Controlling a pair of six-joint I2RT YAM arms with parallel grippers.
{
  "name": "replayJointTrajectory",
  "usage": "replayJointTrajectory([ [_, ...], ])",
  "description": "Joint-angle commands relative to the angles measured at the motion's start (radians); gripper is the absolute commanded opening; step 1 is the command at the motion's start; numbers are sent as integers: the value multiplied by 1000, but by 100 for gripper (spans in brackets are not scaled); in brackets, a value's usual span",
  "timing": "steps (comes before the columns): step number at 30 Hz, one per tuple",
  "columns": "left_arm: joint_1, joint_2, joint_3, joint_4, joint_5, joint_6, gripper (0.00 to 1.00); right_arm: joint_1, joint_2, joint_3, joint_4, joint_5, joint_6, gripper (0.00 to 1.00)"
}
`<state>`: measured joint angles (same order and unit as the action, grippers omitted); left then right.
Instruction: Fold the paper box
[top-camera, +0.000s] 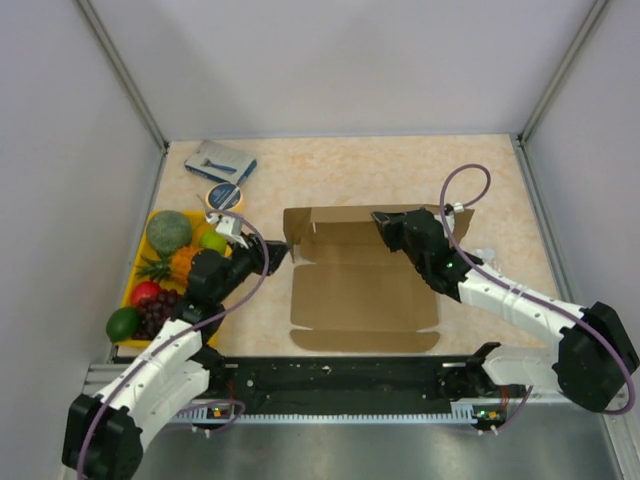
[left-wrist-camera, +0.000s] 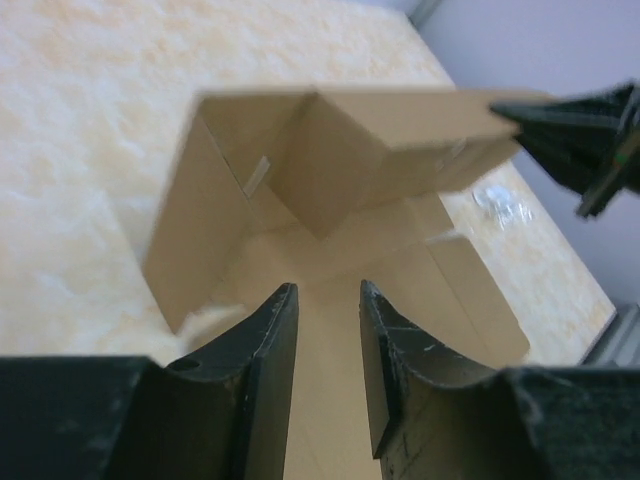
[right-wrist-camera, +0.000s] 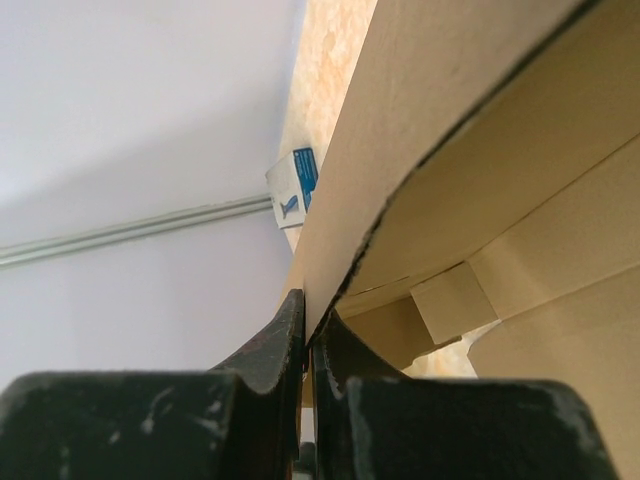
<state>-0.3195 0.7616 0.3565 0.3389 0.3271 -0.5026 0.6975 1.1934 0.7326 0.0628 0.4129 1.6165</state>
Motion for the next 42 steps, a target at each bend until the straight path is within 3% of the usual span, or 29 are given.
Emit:
replayJointTrajectory([
  [1, -212, 8, -91, 51, -248, -28, 36, 0, 14, -2, -54, -5, 0, 0],
  [4, -358, 88, -74, 48, -551, -7, 22, 0, 11, -1, -61, -5, 25, 0],
  [8, -431, 313, 91, -39, -730, -20, 0, 0, 14, 4, -89, -8, 59, 0],
  [11, -463, 411, 116, -81, -845, -95, 0, 2, 11, 2, -95, -2, 79, 0],
  [17, -463, 557, 50, 159, -879, -185, 0, 0, 6, 13, -98, 4, 89, 0],
  [27, -478, 714, 102, 193, -1016, -237, 0, 0, 18, 22, -98, -11, 109, 0],
  [36, -478, 860, 130, 423, -984, -195, 0, 2, 28, 21, -101, -40, 125, 0],
  [42, -487, 883, 96, 624, -895, -62, 0, 3, 31, 19, -98, -48, 134, 0],
])
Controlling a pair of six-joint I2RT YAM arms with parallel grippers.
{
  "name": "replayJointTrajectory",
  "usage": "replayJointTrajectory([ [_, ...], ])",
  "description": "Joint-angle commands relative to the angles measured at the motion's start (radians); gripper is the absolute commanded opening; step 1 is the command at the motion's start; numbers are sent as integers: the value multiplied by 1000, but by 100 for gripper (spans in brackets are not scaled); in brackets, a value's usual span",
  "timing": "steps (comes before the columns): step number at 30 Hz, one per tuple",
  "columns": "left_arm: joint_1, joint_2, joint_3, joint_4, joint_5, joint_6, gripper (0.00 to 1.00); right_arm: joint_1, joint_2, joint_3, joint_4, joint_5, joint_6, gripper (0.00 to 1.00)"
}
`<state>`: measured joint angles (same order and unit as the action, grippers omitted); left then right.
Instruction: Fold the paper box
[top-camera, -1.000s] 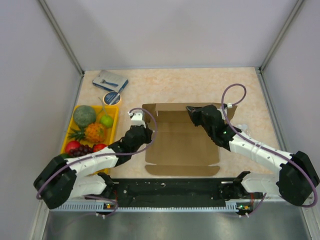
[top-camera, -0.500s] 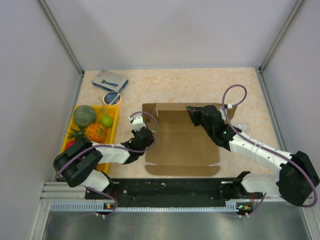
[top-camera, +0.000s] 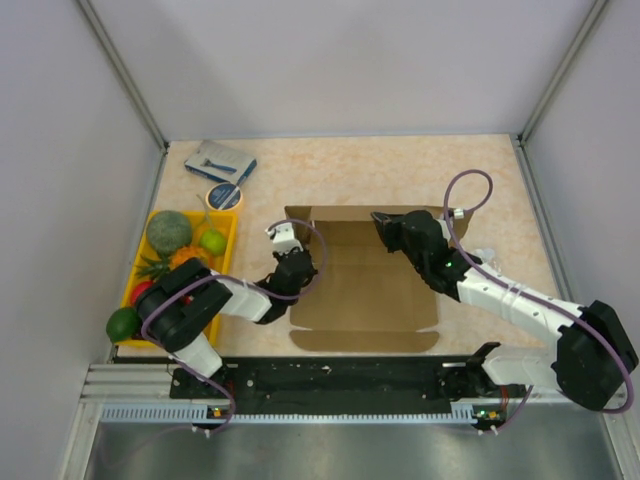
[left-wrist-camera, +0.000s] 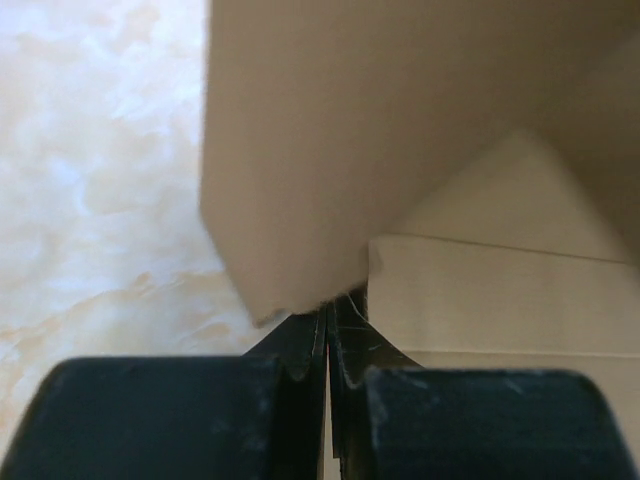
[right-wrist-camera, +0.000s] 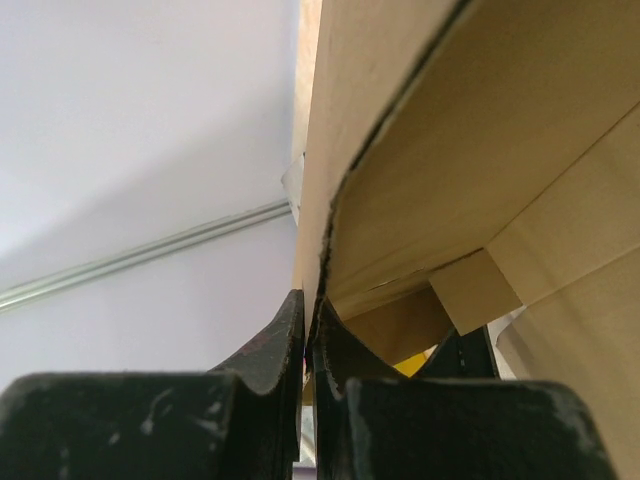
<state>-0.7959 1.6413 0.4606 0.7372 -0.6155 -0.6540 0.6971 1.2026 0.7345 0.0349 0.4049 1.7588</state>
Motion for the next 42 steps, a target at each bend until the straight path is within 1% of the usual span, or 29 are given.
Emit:
replayJointTrajectory([
  [1, -11, 14, -20, 285, 62, 99, 1, 2, 22, 16, -70, -43, -9, 0],
  [4, -11, 57, -20, 375, 137, 108, 2, 5, 23, 11, -69, -51, -1, 0],
  [5, -11, 67, -13, 370, 167, 96, 2, 7, 22, 6, -67, -51, 4, 0],
  [7, -9, 94, 0, 346, 189, 53, 0, 5, 15, 2, -69, -48, 4, 0],
  [11, -9, 92, -78, 419, 194, 39, 1, 5, 2, -9, -72, -31, -54, 0],
  [13, -9, 46, -100, 404, 181, 45, 1, 7, -6, -15, -64, -21, -94, 0],
  [15, -8, -15, -138, 384, 181, 54, 4, 7, -8, -23, -53, -15, -143, 0],
  [18, -9, -95, -186, 360, 184, 59, 7, 7, -6, -67, 32, -17, -203, 0],
  [19, -8, -115, -194, 352, 191, 66, 8, 5, -9, -99, 104, -14, -238, 0],
  [20, -8, -158, -200, 326, 206, 85, 9, 8, -11, -113, 129, -8, -257, 0],
  [21, -8, -181, -206, 311, 220, 91, 12, 7, -11, -121, 144, -3, -271, 0],
  [22, -8, -208, -209, 289, 262, 99, 14, 8, -8, -121, 143, 0, -289, 0],
  [25, -8, -343, -227, 181, 319, 119, 17, 7, 0, -132, 155, 2, -297, 0],
  [27, -8, -409, -261, 151, 365, 134, 21, 5, -3, -152, 187, 3, -291, 0],
  [28, -8, -488, -275, 139, 381, 148, 22, 7, -3, -155, 192, 2, -292, 0],
  [30, -8, -581, -312, 79, 443, 163, 26, 5, -1, -152, 192, 2, -300, 0],
  [31, -8, -686, -318, 50, 468, 186, 27, 7, -1, -150, 192, -5, -300, 0],
  [32, -6, -746, -319, -64, 476, 195, 27, 7, -3, -149, 192, -5, -295, 0],
  [33, -3, -806, -310, -125, 470, 198, 28, 8, -3, -150, 192, -6, -292, 0],
  [34, 3, -918, -301, -197, 449, 198, 29, 4, -3, -152, 192, -12, -289, 0],
  [35, 30, -966, -287, -266, 435, 194, 31, 5, -5, -156, 194, -11, -280, 0],
  [36, 50, -1006, -271, -414, 412, 183, 34, 5, -6, -159, 195, -11, -277, 0],
  [37, 76, -1061, -226, -479, 377, 150, 38, 4, -6, -161, 195, -14, -275, 0],
  [38, 151, -1074, -203, -533, 376, 130, 41, 5, -6, -165, 198, -14, -271, 0],
  [39, 200, -1071, -180, -612, 387, 108, 44, 4, -6, -167, 203, -14, -269, 0],
  [40, 251, -1057, -145, -633, 408, 70, 50, 5, -5, -168, 203, -17, -268, 0],
  [41, 342, -1036, -125, -647, 455, 54, 50, 4, -5, -170, 204, -20, -262, 0],
  [42, 380, -972, -106, -653, 464, 41, 50, 4, 0, -172, 207, -20, -257, 0],
])
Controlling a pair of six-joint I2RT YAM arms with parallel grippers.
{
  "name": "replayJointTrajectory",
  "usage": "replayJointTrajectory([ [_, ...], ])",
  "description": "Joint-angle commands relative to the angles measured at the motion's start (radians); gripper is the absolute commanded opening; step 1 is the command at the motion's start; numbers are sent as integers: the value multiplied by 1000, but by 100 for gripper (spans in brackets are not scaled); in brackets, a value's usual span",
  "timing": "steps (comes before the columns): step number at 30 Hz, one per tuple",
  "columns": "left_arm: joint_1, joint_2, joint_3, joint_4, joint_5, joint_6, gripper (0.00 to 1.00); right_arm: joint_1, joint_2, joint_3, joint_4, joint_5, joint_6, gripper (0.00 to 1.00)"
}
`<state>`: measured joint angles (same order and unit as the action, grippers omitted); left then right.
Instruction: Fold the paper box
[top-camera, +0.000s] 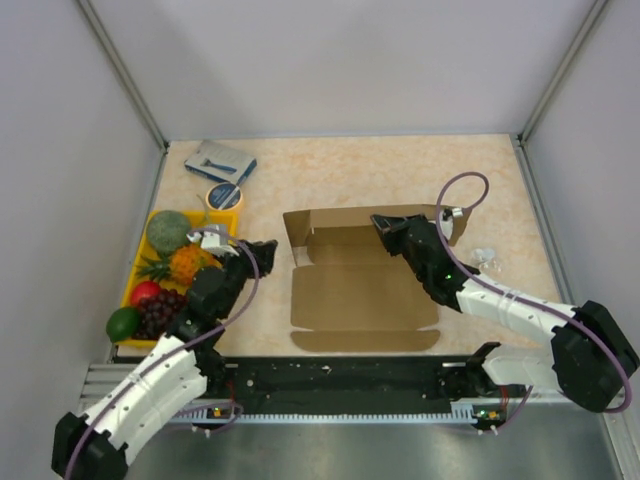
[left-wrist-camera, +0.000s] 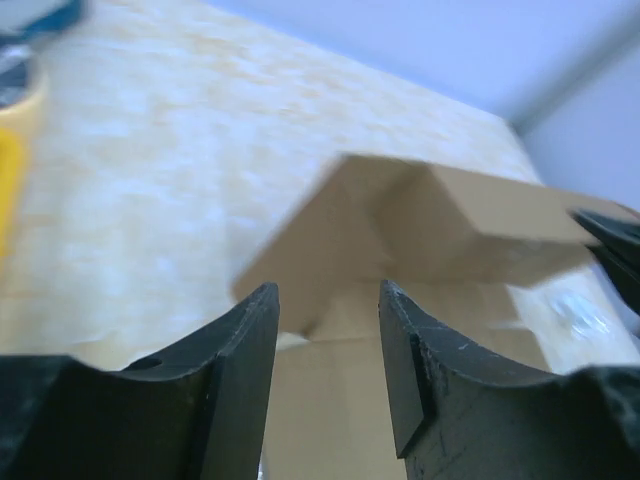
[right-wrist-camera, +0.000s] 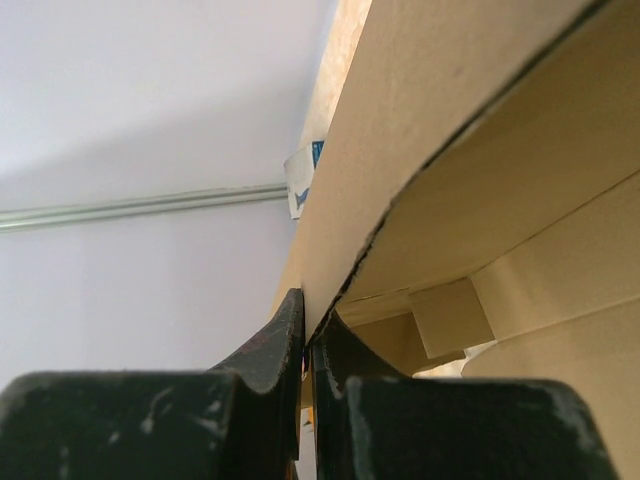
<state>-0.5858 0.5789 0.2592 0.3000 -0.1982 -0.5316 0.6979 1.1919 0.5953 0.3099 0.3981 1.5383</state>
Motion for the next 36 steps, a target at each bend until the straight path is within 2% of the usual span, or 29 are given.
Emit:
replayJointTrajectory([
  [1, 197, 131, 113, -216, 54, -109, 49, 5, 14, -34, -63, -18, -33, 0],
  [2, 243, 175, 167, -207, 78, -116, 49, 3, 15, -38, -57, -22, -27, 0],
  [5, 282, 375, 271, -124, 104, -110, 46, 5, 14, -32, -54, -25, -26, 0],
  [6, 294, 482, 306, -102, 168, -107, 45, 3, 14, -29, -60, -25, -23, 0],
  [9, 328, 642, 432, -59, 268, -100, 40, 3, 9, -20, -66, -25, -20, 0],
  [10, 346, 738, 457, -44, 308, -110, 38, 2, 11, -19, -68, -24, -18, 0],
  [11, 357, 781, 486, -21, 354, -114, 36, 3, 12, -15, -66, -24, -15, 0],
  [12, 368, 850, 533, -16, 462, -99, 34, 3, 15, -14, -68, -27, -14, 0],
  [15, 377, 962, 621, -15, 603, -81, 28, 2, 21, -12, -66, -33, 0, 0],
  [16, 379, 979, 632, -12, 702, -77, 27, 2, 23, -9, -69, -33, 0, 0],
  [24, 379, 894, 514, 16, 861, -77, 26, 2, 29, 0, -74, -27, 11, 0],
  [30, 377, 842, 479, 7, 899, -55, 30, -1, 32, 3, -77, -25, 20, 0],
  [31, 377, 832, 486, -80, 866, -32, 32, 0, 35, 6, -78, -25, 23, 0],
  [33, 377, 785, 488, -145, 745, 22, 42, 2, 38, 11, -80, -27, 23, 0],
  [35, 377, 701, 422, -151, 677, 27, 59, 2, 43, 15, -80, -30, 25, 0],
  [36, 374, 662, 378, -131, 605, 13, 61, 0, 44, 15, -78, -30, 25, 0],
])
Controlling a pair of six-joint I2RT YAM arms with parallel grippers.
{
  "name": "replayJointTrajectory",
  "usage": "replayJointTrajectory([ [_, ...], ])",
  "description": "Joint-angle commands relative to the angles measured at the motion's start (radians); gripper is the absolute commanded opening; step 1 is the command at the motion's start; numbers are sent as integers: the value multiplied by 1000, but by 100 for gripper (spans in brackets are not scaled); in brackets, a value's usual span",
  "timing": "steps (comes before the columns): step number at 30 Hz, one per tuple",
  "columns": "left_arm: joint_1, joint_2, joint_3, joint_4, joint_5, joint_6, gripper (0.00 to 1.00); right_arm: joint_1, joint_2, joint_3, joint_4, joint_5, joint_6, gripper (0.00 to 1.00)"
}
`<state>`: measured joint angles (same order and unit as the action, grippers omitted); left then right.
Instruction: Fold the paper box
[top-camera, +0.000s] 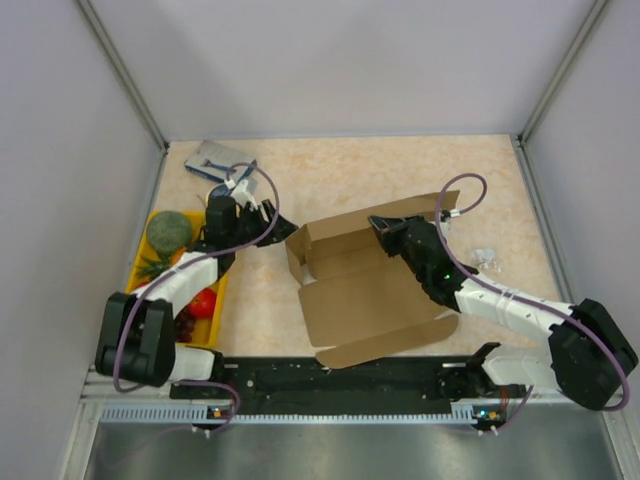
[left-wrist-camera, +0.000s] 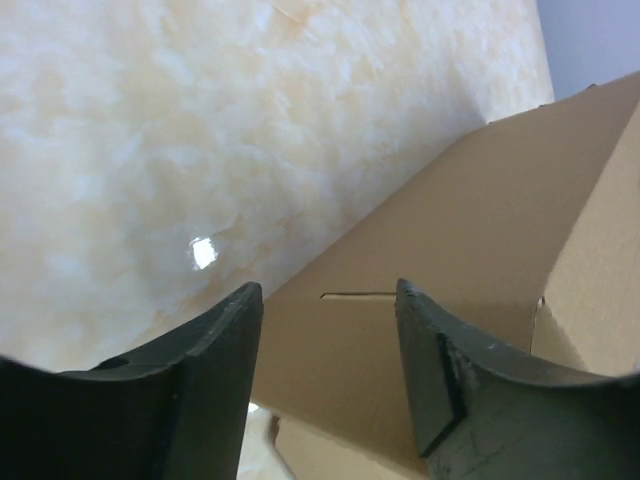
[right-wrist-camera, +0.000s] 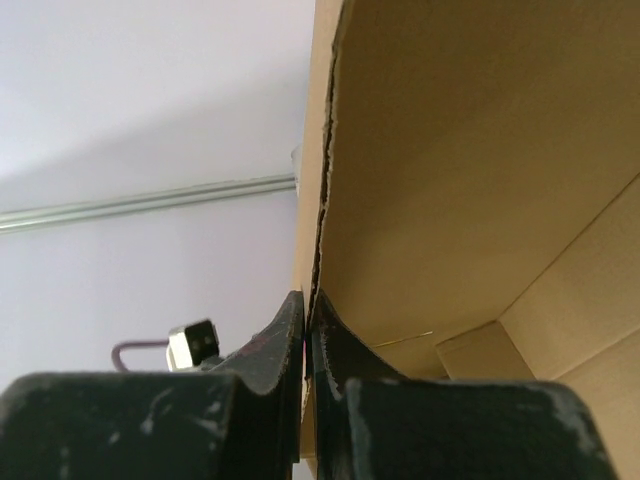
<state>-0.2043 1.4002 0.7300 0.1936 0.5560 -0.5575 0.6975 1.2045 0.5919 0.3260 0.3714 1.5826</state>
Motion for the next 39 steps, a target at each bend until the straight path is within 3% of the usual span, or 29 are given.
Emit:
replayJointTrajectory([
  [1, -10, -203, -134, -8, -186, 24, 63, 0, 32, 17, -94, -5, -19, 0],
  [5, -72, -479, -314, 34, -396, -28, 65, 0, 36, 6, -88, -2, -6, 0],
  [11, -351, -760, -458, -55, -847, -50, 69, 2, 40, 9, -88, -12, 8, 0],
  [16, -429, -803, -465, -185, -997, -77, 66, 0, 35, 17, -111, -15, 19, 0],
  [18, -429, -836, -466, -229, -1073, -107, 70, 2, 33, 17, -117, -15, 20, 0],
  [19, -428, -843, -474, -203, -1074, -84, 70, 0, 32, 17, -120, -14, 20, 0],
  [22, -425, -879, -406, -353, -978, -111, 68, -4, 24, 8, -122, -5, 22, 0],
  [25, -425, -915, -478, -203, -612, -16, 54, -7, 23, 6, -125, 3, 27, 0],
  [27, -429, -920, -500, -116, -460, -10, 55, -7, 24, 8, -125, 3, 31, 0],
  [28, -437, -923, -501, -124, -453, -13, 57, -7, 26, 8, -127, 3, 36, 0],
  [30, -480, -926, -495, -175, -481, -13, 61, -9, 26, 11, -125, 3, 36, 0],
  [33, -574, -934, -485, -238, -641, -7, 65, -9, 35, 14, -124, -3, 36, 0],
  [34, -602, -928, -468, -244, -751, -13, 68, -9, 36, 14, -117, -3, 37, 0],
  [37, -720, -807, -423, -276, -893, -36, 70, -7, 50, 14, -110, -11, 48, 0],
  [39, -811, -729, -353, -339, -1111, -97, 71, -9, 55, 11, -105, -15, 56, 0],
])
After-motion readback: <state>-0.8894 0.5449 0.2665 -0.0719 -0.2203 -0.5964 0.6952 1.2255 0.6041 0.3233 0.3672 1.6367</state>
